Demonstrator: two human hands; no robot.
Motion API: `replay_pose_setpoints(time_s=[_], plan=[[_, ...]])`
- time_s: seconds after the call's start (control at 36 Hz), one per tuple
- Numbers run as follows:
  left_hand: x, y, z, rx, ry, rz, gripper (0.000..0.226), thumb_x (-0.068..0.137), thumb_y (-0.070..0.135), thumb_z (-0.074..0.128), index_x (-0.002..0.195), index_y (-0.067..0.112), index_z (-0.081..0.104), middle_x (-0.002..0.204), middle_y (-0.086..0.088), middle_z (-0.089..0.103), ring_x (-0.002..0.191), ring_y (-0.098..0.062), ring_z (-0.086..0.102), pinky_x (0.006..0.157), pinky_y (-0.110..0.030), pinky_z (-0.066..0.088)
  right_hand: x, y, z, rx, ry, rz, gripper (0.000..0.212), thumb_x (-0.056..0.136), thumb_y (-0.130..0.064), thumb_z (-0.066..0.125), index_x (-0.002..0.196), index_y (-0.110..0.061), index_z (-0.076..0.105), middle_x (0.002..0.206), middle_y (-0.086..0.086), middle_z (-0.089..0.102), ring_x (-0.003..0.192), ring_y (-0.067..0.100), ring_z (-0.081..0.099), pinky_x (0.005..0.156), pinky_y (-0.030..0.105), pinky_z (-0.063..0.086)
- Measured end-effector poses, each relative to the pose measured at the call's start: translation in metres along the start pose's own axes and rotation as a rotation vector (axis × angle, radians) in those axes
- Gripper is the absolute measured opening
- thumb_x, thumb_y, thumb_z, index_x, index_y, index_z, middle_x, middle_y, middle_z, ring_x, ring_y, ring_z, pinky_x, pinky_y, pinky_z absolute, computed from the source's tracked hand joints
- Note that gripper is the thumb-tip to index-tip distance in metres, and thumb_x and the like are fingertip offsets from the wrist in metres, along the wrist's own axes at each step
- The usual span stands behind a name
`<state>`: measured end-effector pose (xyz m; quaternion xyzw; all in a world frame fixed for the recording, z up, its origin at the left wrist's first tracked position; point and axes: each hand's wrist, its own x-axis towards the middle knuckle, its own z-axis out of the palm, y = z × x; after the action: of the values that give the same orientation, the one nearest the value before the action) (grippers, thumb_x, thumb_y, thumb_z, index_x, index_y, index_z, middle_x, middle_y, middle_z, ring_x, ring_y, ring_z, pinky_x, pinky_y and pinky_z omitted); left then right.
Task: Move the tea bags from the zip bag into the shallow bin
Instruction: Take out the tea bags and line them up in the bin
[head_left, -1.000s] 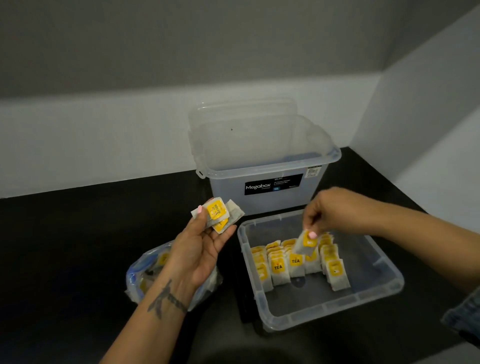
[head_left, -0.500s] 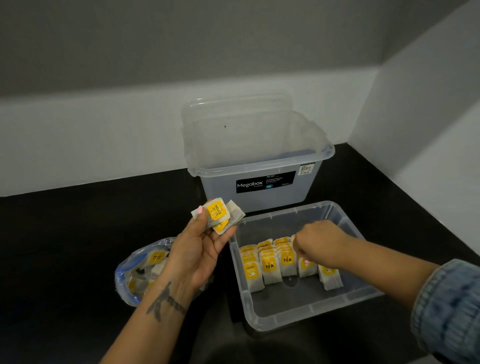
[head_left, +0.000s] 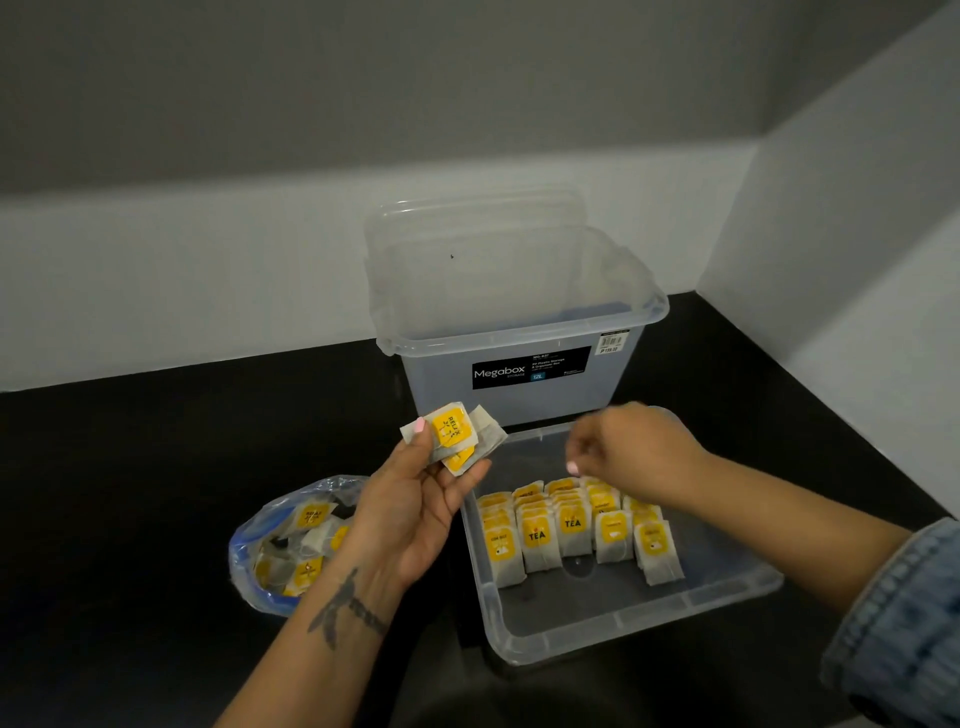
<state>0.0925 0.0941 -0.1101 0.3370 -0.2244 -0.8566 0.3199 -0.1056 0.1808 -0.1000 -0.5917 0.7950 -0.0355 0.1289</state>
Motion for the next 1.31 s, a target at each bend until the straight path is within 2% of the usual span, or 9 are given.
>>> replay_pose_setpoints(time_s=[0.14,0.25,0.42,0.61,0.72,0.83,0.94,1.08,1.31], plan=[[-0.002,-0.006,0.005,0.052,-0.031,0.004,0.034,0.097,0.025,0.042,0.121,0.004,0.055,0.112,-0.018,0.067,0.096,-0.026,0.068,0.073,-0.034,0.058,0.003,-0.029,-0.019,0.591,0.171,-0.013,0.016,0.090,-0.023,0.063,0.107,-0.024,0.064,0.095,-0.012,0.060,0.088,0.002,0.057,0.072,0.016,0.045],[-0.004,-0.009,0.007,0.089,-0.082,-0.007,0.034,0.098,0.027,0.041,0.121,0.008,0.056,0.111,-0.017,0.068,0.094,-0.027,0.069,0.076,-0.036,0.057,0.010,-0.045,-0.023,0.628,0.168,-0.056,0.022,0.093,-0.021,0.060,0.114,-0.026,0.060,0.106,-0.012,0.058,0.095,0.003,0.054,0.085,0.024,0.047],[-0.010,-0.011,0.009,0.079,-0.154,-0.036,0.035,0.098,0.028,0.039,0.125,0.013,0.056,0.112,-0.016,0.068,0.091,-0.027,0.071,0.070,-0.033,0.060,0.014,-0.060,-0.030,0.492,0.127,-0.102,0.025,0.084,-0.039,0.069,0.106,-0.027,0.066,0.112,-0.009,0.060,0.083,-0.001,0.052,0.081,0.025,0.044],[-0.012,-0.012,0.009,0.075,-0.177,-0.045,0.040,0.093,0.029,0.045,0.128,0.013,0.054,0.115,-0.016,0.067,0.096,-0.026,0.069,0.070,-0.032,0.060,0.014,-0.069,-0.030,0.501,0.106,-0.059,0.014,0.081,-0.030,0.074,0.085,-0.019,0.067,0.087,-0.005,0.066,0.084,0.009,0.062,0.070,0.021,0.046],[-0.012,-0.009,0.008,0.086,-0.195,-0.051,0.048,0.078,0.020,0.058,0.125,0.011,0.055,0.112,-0.016,0.068,0.095,-0.024,0.070,0.074,-0.032,0.058,0.010,-0.064,-0.046,0.678,0.128,-0.090,0.012,0.081,-0.025,0.074,0.083,-0.016,0.066,0.086,0.004,0.069,0.084,0.018,0.065,0.078,0.031,0.052],[-0.008,-0.006,0.005,0.095,-0.105,-0.018,0.045,0.085,-0.004,0.053,0.125,0.017,0.051,0.113,-0.012,0.064,0.096,-0.025,0.066,0.075,-0.033,0.056,-0.003,-0.046,-0.067,0.759,0.201,-0.118,0.010,0.082,-0.019,0.072,0.082,-0.015,0.063,0.077,0.002,0.068,0.066,0.004,0.062,0.058,0.009,0.047],[-0.005,-0.002,0.002,0.110,-0.075,0.016,0.051,0.087,-0.008,0.050,0.133,0.014,0.046,0.116,-0.012,0.061,0.095,-0.024,0.065,0.071,-0.029,0.057,-0.013,-0.018,-0.072,0.664,0.153,-0.061,0.007,0.081,-0.017,0.072,0.084,-0.019,0.065,0.079,-0.004,0.069,0.073,0.004,0.066,0.070,0.017,0.055],[-0.004,0.000,0.002,0.103,-0.065,0.007,0.053,0.087,-0.009,0.049,0.136,0.012,0.045,0.111,-0.013,0.062,0.093,-0.025,0.066,0.068,-0.028,0.058,-0.016,0.003,-0.045,0.300,-0.112,0.019,0.009,0.082,-0.023,0.072,0.084,-0.028,0.064,0.086,-0.008,0.066,0.084,0.005,0.064,0.081,0.023,0.053],[-0.003,-0.003,0.004,0.115,-0.049,0.001,0.048,0.088,-0.009,0.048,0.132,0.011,0.047,0.110,-0.012,0.063,0.092,-0.024,0.065,0.065,-0.025,0.059,-0.017,0.012,0.020,-0.080,-0.339,-0.013,0.017,0.083,-0.029,0.070,0.100,-0.027,0.069,0.091,-0.012,0.064,0.090,0.007,0.060,0.083,0.023,0.047]])
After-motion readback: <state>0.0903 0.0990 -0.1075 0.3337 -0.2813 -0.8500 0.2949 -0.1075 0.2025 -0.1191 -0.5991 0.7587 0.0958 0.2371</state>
